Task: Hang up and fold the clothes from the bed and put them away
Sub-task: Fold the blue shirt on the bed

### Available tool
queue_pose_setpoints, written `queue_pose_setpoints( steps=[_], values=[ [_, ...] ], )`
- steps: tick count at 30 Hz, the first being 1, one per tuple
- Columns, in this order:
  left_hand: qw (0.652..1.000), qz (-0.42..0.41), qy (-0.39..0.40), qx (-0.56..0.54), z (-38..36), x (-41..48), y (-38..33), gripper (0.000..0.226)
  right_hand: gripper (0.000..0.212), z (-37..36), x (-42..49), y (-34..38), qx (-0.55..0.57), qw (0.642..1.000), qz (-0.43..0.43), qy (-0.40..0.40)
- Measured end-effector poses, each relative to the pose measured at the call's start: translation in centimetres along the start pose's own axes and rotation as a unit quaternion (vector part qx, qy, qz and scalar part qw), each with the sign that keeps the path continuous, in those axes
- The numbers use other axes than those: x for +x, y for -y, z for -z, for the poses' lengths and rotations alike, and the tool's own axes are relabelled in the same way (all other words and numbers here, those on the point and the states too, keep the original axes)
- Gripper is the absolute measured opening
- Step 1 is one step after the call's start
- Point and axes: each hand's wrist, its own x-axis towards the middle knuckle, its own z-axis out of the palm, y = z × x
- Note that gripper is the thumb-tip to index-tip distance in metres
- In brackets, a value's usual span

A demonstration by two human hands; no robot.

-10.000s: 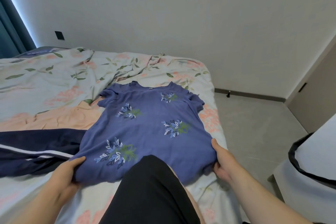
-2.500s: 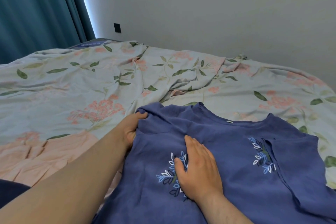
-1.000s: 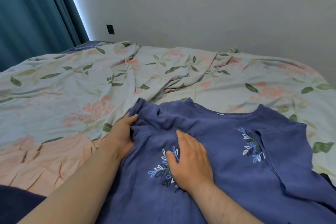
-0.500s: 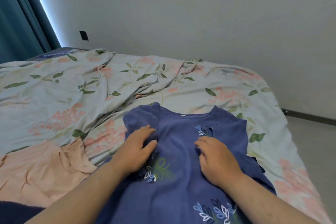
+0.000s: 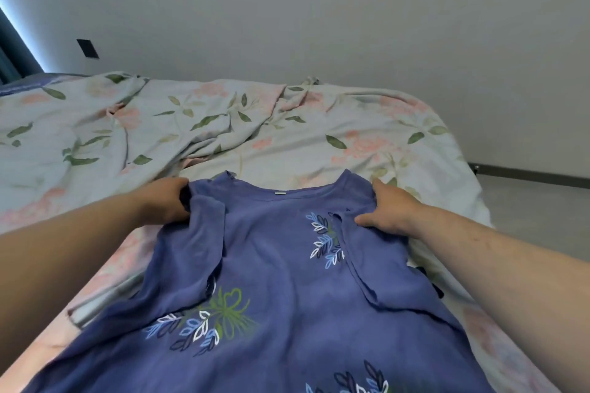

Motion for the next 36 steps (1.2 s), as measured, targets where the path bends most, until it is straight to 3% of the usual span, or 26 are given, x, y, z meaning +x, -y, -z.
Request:
queue_pose_setpoints(
  steps=[3, 5, 7, 9, 14, 17, 18, 21, 23, 27, 30, 33, 36],
  values=[
    [0.999, 0.01, -0.032, 0.019, 0.3, 0.1, -0.2, 0.014, 0.027, -0.2, 0.6, -0.3, -0.088, 0.995, 0.002, -0.044],
    [0.987, -0.021, -0.113, 0.11, 0.4, -0.3, 0.1, 0.009, 0.005, 0.3, 0.4, -0.3, -0.085, 0.991, 0.023, -0.099],
    [0.974, -0.09, -0.181, 0.102, 0.1, -1.2, 0.1, 0.011, 0.021, 0.9, 0.0, -0.3, -0.05, 0.989, 0.053, -0.128],
    [0.965, -0.155, -0.208, 0.047, -0.7, -2.7, -0.1, 0.01, 0.027, 1.3, -1.0, -0.1, -0.001, 0.993, 0.067, -0.095],
    [0.978, -0.144, -0.133, 0.07, -1.4, -5.3, -0.5, 0.017, 0.014, 1.7, -3.6, 0.5, 0.012, 0.998, 0.048, -0.044],
    [0.973, -0.178, -0.144, 0.036, -1.5, -8.0, -1.0, 0.012, 0.061, 2.1, -5.9, 0.9, 0.015, 1.0, 0.023, -0.015],
    [0.973, -0.177, -0.145, 0.021, -1.6, -9.3, -1.0, 0.013, 0.061, 2.0, -6.8, 0.9, 0.03, 0.999, 0.018, -0.007],
    [0.978, -0.157, -0.134, 0.005, -1.9, -13.1, -0.5, 0.014, 0.003, 2.0, -10.8, 0.7, 0.069, 0.997, 0.016, 0.014],
    [0.984, -0.141, -0.108, -0.009, -2.0, -15.6, -0.1, 0.015, 0.018, 1.5, -13.6, 0.3, 0.039, 0.999, 0.024, 0.028],
    [0.988, -0.116, -0.093, -0.048, -2.7, -20.9, 0.9, 0.023, 0.018, 0.0, -18.8, -0.2, 0.02, 0.998, 0.051, 0.009],
    [0.986, -0.13, -0.094, -0.052, -3.6, -25.3, 1.5, 0.022, 0.022, -1.3, -22.9, -0.7, 0.044, 0.998, 0.047, -0.025],
    [0.987, -0.117, -0.097, -0.061, -4.5, -28.7, 2.6, 0.023, 0.043, -2.5, -25.9, -1.2, 0.096, 0.994, 0.044, -0.034],
    [0.987, -0.123, -0.095, -0.05, -5.7, -32.8, 3.5, 0.024, 0.024, -3.9, -29.8, -2.0, 0.103, 0.993, 0.048, -0.024]
  ],
)
